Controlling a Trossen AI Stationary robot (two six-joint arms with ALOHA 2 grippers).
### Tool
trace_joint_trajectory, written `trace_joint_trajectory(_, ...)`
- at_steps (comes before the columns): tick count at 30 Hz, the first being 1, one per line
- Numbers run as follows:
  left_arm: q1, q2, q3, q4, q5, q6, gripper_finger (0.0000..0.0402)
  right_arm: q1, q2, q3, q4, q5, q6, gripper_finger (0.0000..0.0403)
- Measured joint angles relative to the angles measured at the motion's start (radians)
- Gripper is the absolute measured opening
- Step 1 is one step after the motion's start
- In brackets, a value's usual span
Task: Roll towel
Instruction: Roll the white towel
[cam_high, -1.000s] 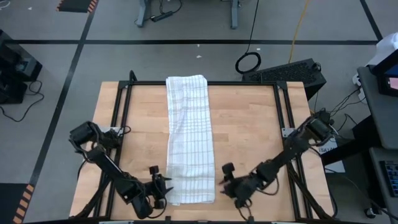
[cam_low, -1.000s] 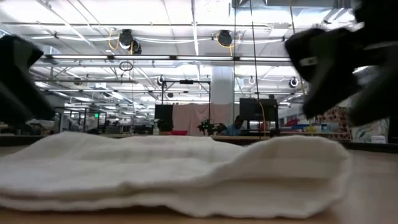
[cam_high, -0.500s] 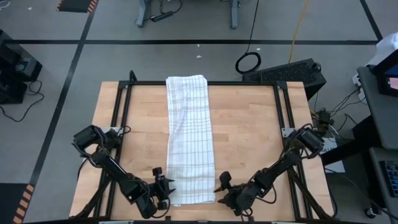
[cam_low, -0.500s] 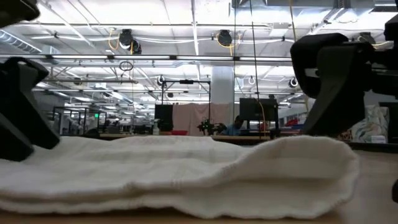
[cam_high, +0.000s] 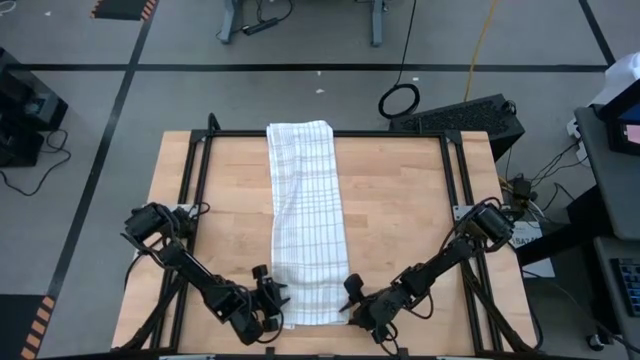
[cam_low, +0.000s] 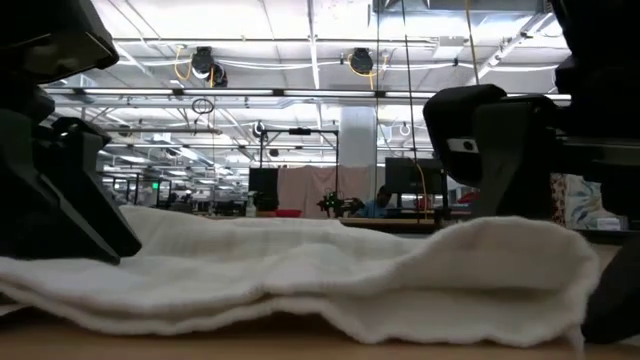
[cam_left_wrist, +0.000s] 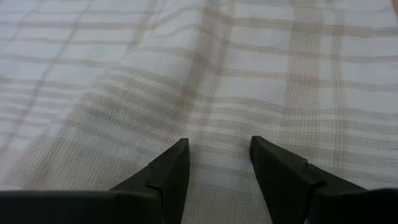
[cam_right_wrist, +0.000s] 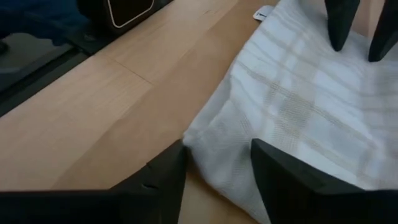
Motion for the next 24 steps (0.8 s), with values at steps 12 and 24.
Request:
trace_joint_trajectory(12, -0.007, -0.058, 0.012, -0.054, -0.008, -0.002, 0.0180, -0.007, 0.003, -0.001, 0.046, -0.038, 0.189, 0.0010)
trace_joint_trajectory(24, -0.135, -0.084, 0.025, 0.073, -0.103, 0.101, 0.0227, -0.035, -0.038, -0.001, 0.085, 0.093, 0.454, 0.0003)
